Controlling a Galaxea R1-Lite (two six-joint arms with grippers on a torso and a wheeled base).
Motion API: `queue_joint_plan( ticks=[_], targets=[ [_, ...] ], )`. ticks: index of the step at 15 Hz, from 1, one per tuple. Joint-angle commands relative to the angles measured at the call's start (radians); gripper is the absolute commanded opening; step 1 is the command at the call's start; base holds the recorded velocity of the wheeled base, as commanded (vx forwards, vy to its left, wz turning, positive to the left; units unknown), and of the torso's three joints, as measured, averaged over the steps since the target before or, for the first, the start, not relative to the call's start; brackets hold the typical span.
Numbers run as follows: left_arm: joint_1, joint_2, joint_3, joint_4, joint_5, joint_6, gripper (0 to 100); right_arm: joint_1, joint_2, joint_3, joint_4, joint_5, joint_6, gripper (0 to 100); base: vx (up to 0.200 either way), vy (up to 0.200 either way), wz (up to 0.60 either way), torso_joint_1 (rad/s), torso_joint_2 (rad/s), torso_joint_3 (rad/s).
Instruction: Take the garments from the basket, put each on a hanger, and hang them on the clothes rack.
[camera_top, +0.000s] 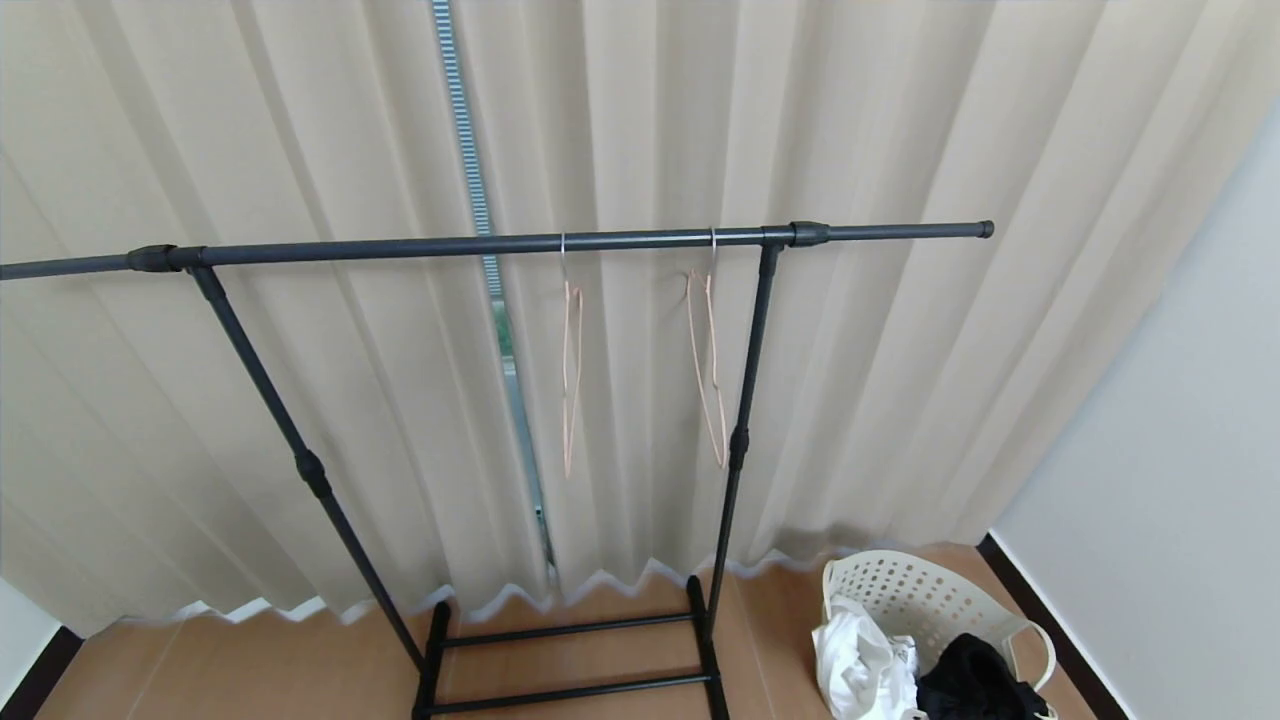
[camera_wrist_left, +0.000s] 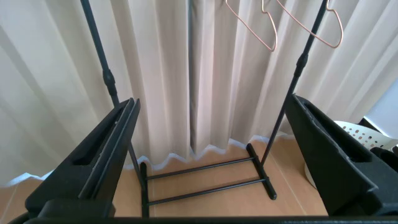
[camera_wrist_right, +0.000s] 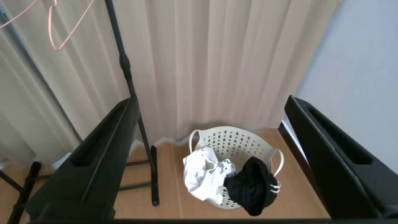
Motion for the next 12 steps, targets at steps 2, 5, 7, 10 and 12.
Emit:
queue_joint_plan(
  ticks=[2, 5, 7, 10, 12],
  targets=[
    [0.0, 0.0, 0.0, 0.0, 0.0, 0.0, 100, 0.0, 0.001, 0.0, 0.001, 0.0, -0.006, 100, 0.0, 0.0, 0.0, 0.0, 0.0, 0.0],
    [0.0, 0.0, 0.0, 0.0, 0.0, 0.0, 100, 0.0, 0.001, 0.0, -0.001, -0.012, -0.004, 100, 0.0, 0.0, 0.0, 0.0, 0.0, 0.0],
    [0.0, 0.0, 0.0, 0.0, 0.0, 0.0, 100, 0.0, 0.001, 0.0, 0.003, -0.009, -0.012, 100, 0.0, 0.0, 0.0, 0.0, 0.0, 0.0],
    [0.0, 0.0, 0.0, 0.0, -0.002, 0.001, 100, 0.0, 0.001, 0.0, 0.001, -0.009, -0.009, 100, 0.0, 0.0, 0.0, 0.0, 0.0, 0.0],
    [0.0, 0.0, 0.0, 0.0, -0.002, 0.003, 100, 0.0, 0.001, 0.0, 0.001, -0.009, -0.007, 100, 0.0, 0.0, 0.0, 0.0, 0.0, 0.0]
  ],
)
